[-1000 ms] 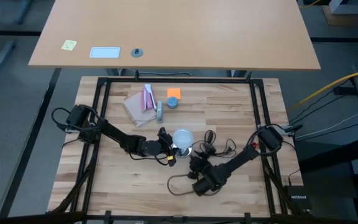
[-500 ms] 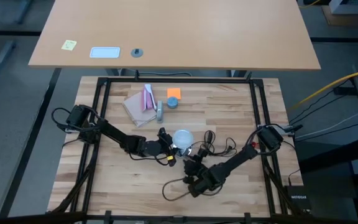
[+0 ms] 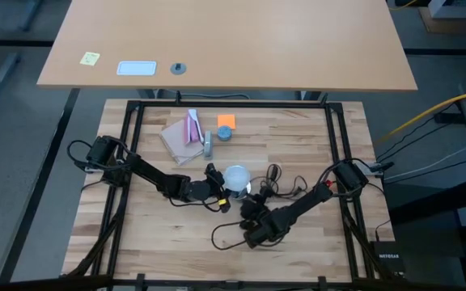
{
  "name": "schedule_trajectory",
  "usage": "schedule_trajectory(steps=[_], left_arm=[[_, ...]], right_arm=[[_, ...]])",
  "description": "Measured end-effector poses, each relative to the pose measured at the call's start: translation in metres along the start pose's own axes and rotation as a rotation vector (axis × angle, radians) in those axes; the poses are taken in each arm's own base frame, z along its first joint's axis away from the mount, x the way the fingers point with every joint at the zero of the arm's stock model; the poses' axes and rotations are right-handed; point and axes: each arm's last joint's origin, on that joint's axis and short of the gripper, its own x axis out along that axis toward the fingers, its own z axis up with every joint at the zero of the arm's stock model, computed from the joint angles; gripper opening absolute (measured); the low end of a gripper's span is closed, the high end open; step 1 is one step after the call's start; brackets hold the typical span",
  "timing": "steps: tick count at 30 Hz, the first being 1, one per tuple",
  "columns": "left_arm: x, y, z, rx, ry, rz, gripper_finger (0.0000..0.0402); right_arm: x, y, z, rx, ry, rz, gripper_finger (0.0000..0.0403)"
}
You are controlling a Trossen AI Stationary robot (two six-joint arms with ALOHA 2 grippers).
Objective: Screw lightbulb
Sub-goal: Insert the white lightbulb into the silver lamp
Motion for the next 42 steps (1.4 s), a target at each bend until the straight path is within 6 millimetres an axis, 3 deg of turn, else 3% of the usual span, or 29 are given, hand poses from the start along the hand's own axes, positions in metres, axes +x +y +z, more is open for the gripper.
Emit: schedule_trajectory(steps=[42], left_arm=[[-0.001, -0.003, -0.002, -0.004, 0.026, -0.059, 0.0158]], right_arm=[[0.000, -0.020, -0.007, -0.192, -0.022, -0.195, 0.0138]])
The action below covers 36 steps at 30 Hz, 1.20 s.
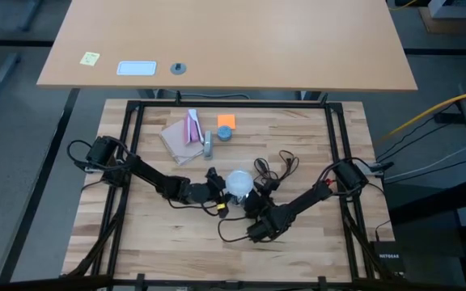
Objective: Screw lightbulb
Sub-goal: Insert the white lightbulb into the silver lamp
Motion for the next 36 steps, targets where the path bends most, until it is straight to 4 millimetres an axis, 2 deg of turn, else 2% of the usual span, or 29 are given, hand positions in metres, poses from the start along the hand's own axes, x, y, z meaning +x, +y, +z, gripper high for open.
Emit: schedule_trajectory(steps=[4, 13, 19, 23, 29, 36], left_arm=[[0.000, 0.000, 0.000, 0.000, -0.003, 0.006, 0.0158], [0.001, 0.001, 0.001, 0.000, -0.006, 0.012, 0.0158], [0.001, 0.001, 0.001, 0.001, -0.006, 0.013, 0.0158], [0.001, 0.001, 0.001, 0.000, -0.008, 0.013, 0.0158], [0.000, 0.001, 0.001, -0.014, -0.010, 0.011, 0.0159], [0.000, 0.001, 0.001, -0.016, -0.009, 0.009, 0.0159]], right_arm=[[-0.013, -0.007, 0.000, -0.042, 0.017, 0.032, 0.0138], [-0.064, -0.018, 0.006, -0.031, 0.031, 0.266, 0.0138], [-0.084, -0.004, 0.013, 0.110, -0.045, 0.406, 0.0138], [-0.080, 0.012, 0.012, 0.162, -0.109, 0.446, 0.0138], [-0.055, 0.031, 0.001, 0.135, -0.118, 0.345, 0.0138], [-0.037, 0.033, 0.000, 0.145, -0.124, 0.262, 0.0138]])
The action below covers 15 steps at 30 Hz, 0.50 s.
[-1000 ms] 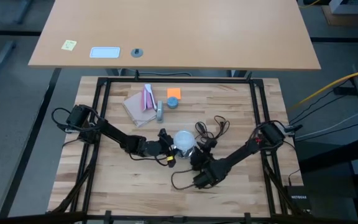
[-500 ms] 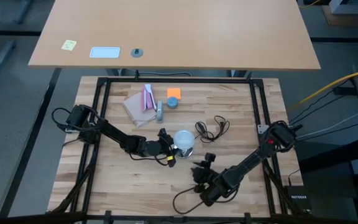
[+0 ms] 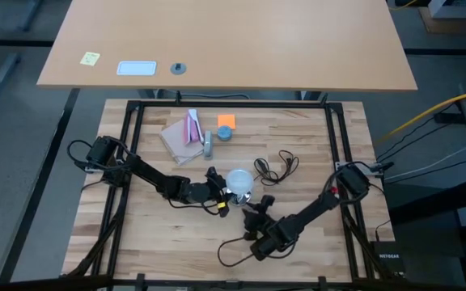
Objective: Screw lightbulb
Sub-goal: Insert the white lightbulb into the silver lamp
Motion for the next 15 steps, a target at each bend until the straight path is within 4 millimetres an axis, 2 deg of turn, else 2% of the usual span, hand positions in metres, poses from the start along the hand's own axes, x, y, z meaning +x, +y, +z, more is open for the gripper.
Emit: schedule_trajectory(steps=[10, 15], left_arm=[[0.000, 0.000, 0.000, 0.001, 0.000, 0.005, 0.0159], [0.000, 0.001, 0.000, 0.003, 0.001, 0.007, 0.0159]], right_arm=[[0.016, -0.013, 0.003, -0.017, 0.050, -0.055, 0.0138], [0.015, -0.017, 0.000, -0.054, 0.081, -0.069, 0.0138]])
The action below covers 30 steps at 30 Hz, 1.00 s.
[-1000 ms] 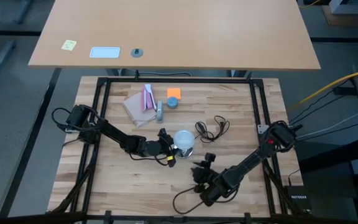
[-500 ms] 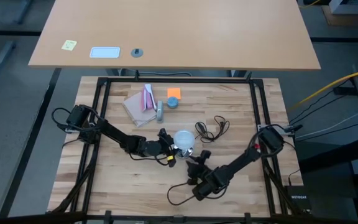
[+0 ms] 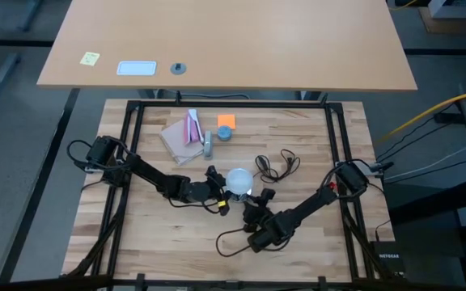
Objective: Screw lightbulb
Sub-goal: Insert the white lightbulb into the silver lamp
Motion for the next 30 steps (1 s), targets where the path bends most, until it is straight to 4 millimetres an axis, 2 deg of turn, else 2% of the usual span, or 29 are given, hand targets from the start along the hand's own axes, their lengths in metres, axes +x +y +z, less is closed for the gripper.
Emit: schedule_trajectory(steps=[6, 12, 25, 30], left_arm=[[0.000, 0.001, -0.003, 0.018, 0.030, 0.005, 0.0159], [0.000, 0.001, -0.003, 0.020, 0.034, 0.004, 0.0159], [0.000, 0.001, -0.003, 0.023, 0.035, 0.005, 0.0159], [0.000, 0.001, -0.003, -0.006, 0.031, 0.005, 0.0159]], right_arm=[[0.000, -0.007, -0.007, -0.009, 0.042, -0.048, 0.0138], [0.002, -0.010, -0.007, -0.023, 0.003, -0.111, 0.0138], [0.026, -0.031, -0.002, -0.057, 0.039, -0.228, 0.0138], [0.020, -0.032, -0.002, -0.071, 0.040, -0.216, 0.0138]])
